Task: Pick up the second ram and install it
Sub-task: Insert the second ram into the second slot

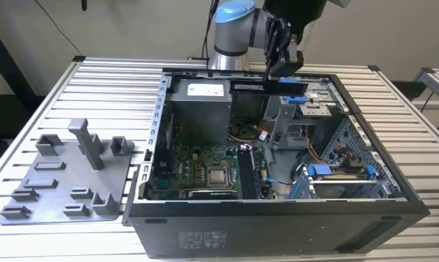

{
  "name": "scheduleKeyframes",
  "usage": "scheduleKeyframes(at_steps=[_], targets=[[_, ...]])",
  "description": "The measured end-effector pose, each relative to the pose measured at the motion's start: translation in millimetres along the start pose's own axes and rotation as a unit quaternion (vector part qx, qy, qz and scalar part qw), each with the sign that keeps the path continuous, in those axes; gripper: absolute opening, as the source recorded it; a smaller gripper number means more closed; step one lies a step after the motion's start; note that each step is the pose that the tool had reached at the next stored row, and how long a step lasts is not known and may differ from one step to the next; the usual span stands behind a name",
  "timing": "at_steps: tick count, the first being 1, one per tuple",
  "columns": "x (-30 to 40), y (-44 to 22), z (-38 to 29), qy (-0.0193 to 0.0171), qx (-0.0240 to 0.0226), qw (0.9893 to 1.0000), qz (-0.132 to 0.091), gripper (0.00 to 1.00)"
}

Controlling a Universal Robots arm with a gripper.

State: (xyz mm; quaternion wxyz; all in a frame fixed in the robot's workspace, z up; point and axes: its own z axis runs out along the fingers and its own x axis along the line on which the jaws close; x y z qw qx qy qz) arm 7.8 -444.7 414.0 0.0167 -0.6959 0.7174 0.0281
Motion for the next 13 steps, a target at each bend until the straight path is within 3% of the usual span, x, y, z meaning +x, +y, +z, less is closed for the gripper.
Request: scheduleKeyframes(at_steps=[7,13], targets=[[0.0,0.0,0.2,-0.0004,0.0018,0.9996,0.029,0.14],[0.0,0.0,0.8,-0.0011,0.0041,0.9978,0.066,0.14]])
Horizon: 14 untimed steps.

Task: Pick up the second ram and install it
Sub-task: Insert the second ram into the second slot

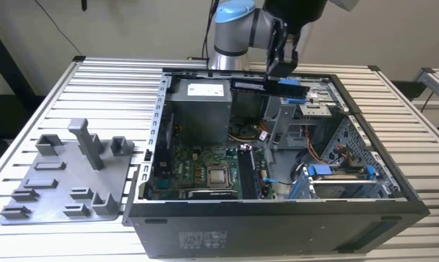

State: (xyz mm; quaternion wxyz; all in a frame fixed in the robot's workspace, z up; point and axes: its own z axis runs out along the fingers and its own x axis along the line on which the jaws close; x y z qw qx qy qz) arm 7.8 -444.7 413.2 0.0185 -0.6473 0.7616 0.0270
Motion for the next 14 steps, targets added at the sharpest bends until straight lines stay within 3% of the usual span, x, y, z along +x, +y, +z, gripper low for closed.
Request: scheduleKeyframes(at_steps=[3,7,11,14], targets=[[0.0,0.0,0.3,-0.0004,0.0013,0.9998,0.021,0.14],[0.0,0.0,0.6,-0.0009,0.0032,0.9987,0.052,0.14],[0.1,0.0,0.7,-0.0014,0.0048,0.9969,0.079,0.14],[0.1,0.0,0.7,-0.0018,0.0061,0.9949,0.1,0.14]])
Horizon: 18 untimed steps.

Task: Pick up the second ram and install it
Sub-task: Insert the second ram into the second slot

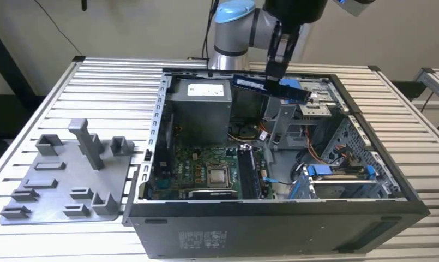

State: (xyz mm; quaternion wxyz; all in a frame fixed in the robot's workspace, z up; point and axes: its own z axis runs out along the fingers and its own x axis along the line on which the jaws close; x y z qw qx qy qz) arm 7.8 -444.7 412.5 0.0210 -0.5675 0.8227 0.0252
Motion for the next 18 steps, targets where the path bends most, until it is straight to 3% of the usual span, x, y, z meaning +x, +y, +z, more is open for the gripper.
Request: scheduleKeyframes(at_steps=[5,9,13,18], targets=[[0.0,0.0,-0.1,-0.0005,0.0023,0.9993,0.036,0.14],[0.0,0.0,0.1,-0.0011,0.0043,0.9977,0.068,0.14],[0.0,0.0,0.3,-0.0018,0.0063,0.9949,0.101,0.14],[0.0,0.0,0.5,-0.0024,0.0088,0.9899,0.142,0.14]])
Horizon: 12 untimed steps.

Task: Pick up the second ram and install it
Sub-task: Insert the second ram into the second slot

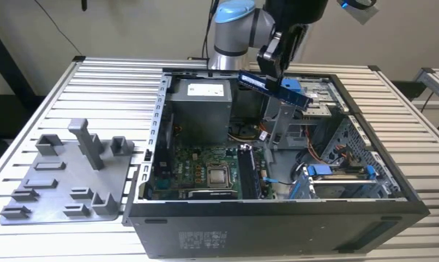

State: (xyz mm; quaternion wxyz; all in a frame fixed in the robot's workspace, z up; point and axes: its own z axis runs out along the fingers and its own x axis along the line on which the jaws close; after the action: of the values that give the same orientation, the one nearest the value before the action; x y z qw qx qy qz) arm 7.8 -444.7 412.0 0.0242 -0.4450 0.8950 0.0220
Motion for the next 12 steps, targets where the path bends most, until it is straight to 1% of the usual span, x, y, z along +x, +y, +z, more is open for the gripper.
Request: scheduleKeyframes(at_steps=[3,6,12], targets=[[0.0,0.0,0.1,-0.0004,0.0014,0.9997,0.023,0.14],[0.0,0.0,0.1,-0.0007,0.0026,0.9991,0.042,0.14],[0.0,0.0,0.2,-0.0007,0.0032,0.9984,0.057,0.14]])
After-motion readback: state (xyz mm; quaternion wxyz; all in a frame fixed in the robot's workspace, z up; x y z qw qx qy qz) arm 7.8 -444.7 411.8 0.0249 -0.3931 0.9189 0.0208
